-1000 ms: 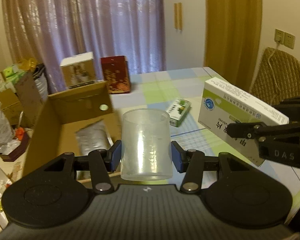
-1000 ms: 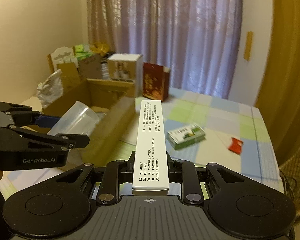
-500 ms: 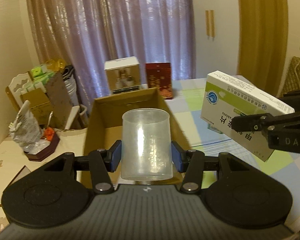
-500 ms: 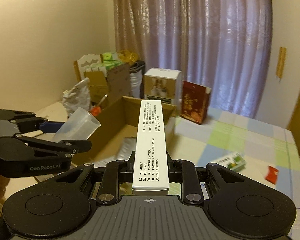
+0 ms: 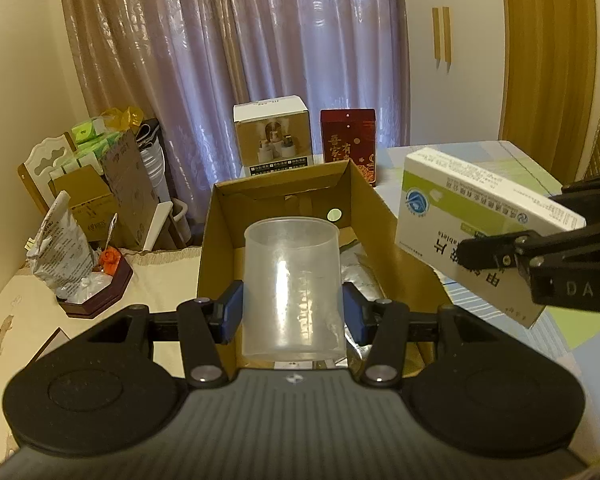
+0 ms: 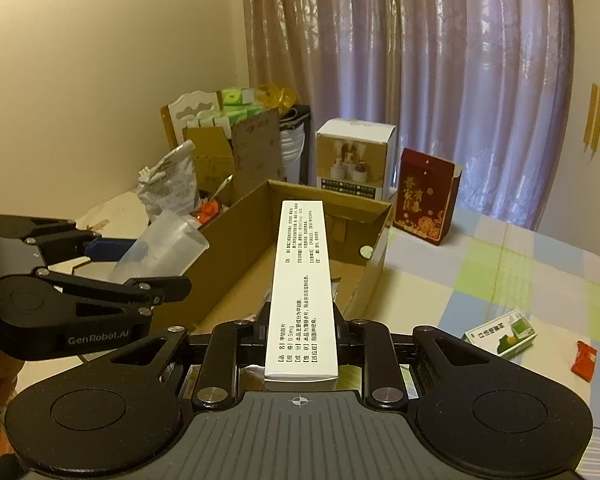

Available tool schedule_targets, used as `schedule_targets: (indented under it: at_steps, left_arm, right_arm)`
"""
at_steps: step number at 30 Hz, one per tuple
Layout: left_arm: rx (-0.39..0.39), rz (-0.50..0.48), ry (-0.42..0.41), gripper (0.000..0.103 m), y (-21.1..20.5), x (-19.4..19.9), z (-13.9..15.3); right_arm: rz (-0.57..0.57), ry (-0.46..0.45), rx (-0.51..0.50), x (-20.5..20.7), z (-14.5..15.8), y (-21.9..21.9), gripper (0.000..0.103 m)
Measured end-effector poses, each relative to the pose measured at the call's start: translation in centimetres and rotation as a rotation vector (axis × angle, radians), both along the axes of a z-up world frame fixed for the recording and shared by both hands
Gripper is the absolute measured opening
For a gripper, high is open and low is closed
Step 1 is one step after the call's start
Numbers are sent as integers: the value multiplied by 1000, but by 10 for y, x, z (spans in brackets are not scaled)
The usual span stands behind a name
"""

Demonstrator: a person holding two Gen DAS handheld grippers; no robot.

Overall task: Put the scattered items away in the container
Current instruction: 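Carry the cup and white box over the cardboard box with both tools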

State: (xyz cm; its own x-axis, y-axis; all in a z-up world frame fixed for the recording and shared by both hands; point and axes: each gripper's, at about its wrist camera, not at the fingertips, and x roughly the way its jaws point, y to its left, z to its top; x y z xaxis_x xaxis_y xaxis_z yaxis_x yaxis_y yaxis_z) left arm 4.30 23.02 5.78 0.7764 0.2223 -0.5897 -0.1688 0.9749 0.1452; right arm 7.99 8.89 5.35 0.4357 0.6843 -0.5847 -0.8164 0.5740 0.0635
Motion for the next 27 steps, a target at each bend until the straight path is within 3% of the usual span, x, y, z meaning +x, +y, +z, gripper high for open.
schedule_targets:
  at_steps: [27]
  left_arm:
    - [-23, 21, 43, 46, 32, 21, -17]
  right_arm:
    - [21, 26, -18, 12, -20, 24, 27]
